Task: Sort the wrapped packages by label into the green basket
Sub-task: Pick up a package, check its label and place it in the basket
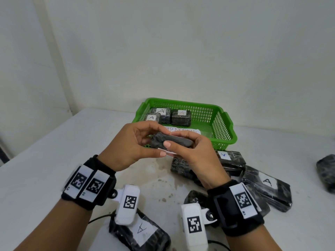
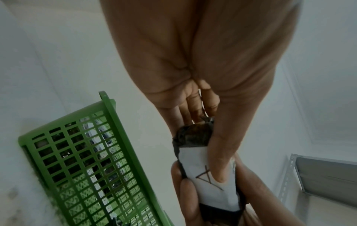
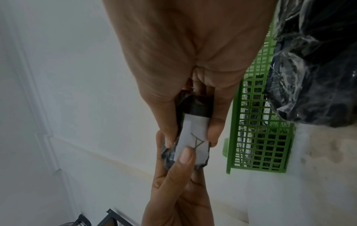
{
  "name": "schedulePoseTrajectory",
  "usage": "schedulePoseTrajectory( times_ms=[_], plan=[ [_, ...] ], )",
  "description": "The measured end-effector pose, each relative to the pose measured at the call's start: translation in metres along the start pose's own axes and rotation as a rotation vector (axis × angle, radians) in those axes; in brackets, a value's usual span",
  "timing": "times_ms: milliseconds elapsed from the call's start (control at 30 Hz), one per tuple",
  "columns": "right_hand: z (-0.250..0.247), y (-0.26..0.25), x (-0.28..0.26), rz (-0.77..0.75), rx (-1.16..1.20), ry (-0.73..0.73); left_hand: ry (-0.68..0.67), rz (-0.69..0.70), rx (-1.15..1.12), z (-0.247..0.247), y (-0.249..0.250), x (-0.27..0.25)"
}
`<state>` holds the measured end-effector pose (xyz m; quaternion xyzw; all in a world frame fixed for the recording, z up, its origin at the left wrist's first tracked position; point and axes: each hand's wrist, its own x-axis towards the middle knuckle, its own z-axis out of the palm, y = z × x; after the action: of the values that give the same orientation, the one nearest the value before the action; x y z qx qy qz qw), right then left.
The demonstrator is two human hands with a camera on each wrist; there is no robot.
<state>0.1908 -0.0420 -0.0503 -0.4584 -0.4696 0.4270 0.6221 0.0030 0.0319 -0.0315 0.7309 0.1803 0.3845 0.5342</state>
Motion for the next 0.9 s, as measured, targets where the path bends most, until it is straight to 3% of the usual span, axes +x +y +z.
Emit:
schedulePoseTrajectory(
  times_ms=[167, 433, 700, 900],
  plan=[
    [-0.01, -0.003, 0.003, 0.029, 0.021, -0.013, 0.074, 0.02, -0.004, -0.005, 0.001, 0.001],
    [-0.008, -0.003, 0.003, 0.015, -0.02, -0.019, 0.058, 0.018, 0.009, -0.002, 0.0, 0.0],
    [-0.011, -0.009, -0.001, -0.19, -0.077, -0.036, 0.046, -0.039, -0.002, 0.0, 0.004, 0.0],
    [-0.008, -0.009, -0.002, -0.017, 0.003, -0.063, 0.061, -0.016, -0.022, -0.003, 0.001, 0.0]
  ],
)
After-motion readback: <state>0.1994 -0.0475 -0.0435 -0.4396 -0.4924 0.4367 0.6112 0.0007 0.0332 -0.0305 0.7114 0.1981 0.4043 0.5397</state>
